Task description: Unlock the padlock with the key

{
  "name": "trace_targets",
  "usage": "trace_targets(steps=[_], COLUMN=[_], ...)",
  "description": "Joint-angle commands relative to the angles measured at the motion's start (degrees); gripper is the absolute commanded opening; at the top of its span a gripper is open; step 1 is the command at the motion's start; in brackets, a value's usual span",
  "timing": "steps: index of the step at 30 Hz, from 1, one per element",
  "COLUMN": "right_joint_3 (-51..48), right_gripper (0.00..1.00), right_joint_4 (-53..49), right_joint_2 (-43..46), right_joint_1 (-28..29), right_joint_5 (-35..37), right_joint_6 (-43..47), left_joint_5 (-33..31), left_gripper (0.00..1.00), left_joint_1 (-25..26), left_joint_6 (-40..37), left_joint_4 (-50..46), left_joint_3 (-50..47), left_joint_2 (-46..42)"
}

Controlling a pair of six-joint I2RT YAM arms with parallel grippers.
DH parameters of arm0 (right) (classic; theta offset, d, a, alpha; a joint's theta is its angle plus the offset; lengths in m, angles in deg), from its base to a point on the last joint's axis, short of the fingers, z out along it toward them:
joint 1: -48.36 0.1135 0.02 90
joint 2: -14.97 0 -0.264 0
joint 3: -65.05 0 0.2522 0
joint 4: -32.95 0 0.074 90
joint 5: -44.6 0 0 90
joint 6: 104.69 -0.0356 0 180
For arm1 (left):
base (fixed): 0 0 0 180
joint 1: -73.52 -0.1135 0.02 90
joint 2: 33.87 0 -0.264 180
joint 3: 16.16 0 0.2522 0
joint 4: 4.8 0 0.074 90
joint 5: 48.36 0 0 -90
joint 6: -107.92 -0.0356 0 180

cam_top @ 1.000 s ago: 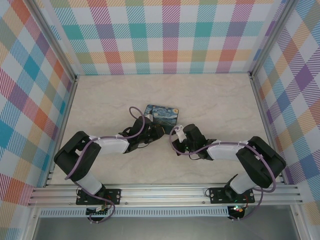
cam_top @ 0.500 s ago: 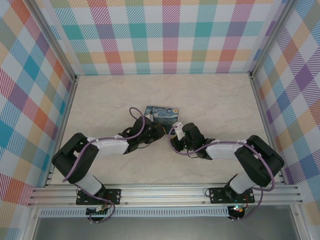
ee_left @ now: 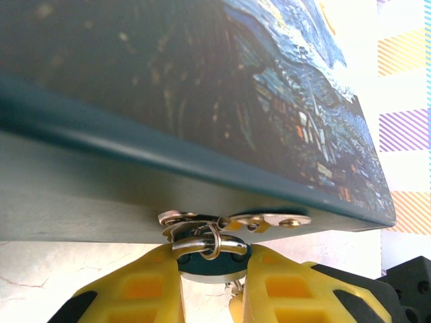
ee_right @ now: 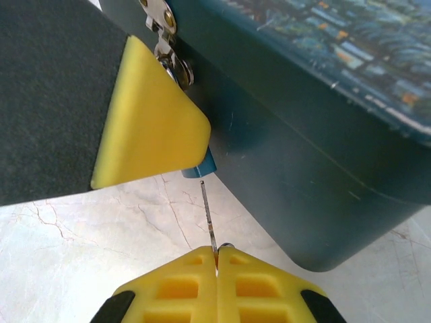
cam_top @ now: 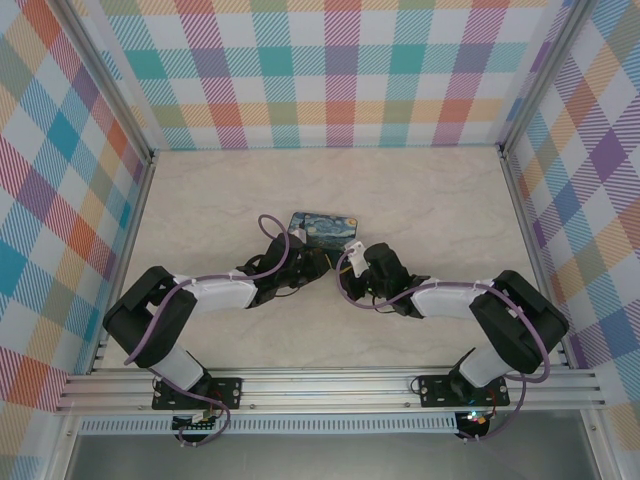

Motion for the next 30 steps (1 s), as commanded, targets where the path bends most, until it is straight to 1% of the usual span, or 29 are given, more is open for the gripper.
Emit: trace_targets(steps=[1,19,30], right_joint_3=[1.3,1.9,0.9], right_gripper=[0.04,0.04,0.04], right_joint_4=[2.1,3.1,8.0], right_joint_2=[0.5,-1.2,-0.7], right_joint_1=[0.3,0.3,0.4], right_joint_5=[-0.8,-2.1,-0.4], right_joint_6=[0.6,0.3,-0.2], left_joint_5=[-0.2,0.2,0.4], left_gripper=[0.20,0.20,0.20], left_joint_1=[0.9,1.1,1.3], left_joint_6=[0.8,1.2,1.7], left_joint_4=[1.4,1.9,1.0], left_joint_3=[0.8,1.1,1.2], left_joint_2=[-2.0,-1.8,-2.7])
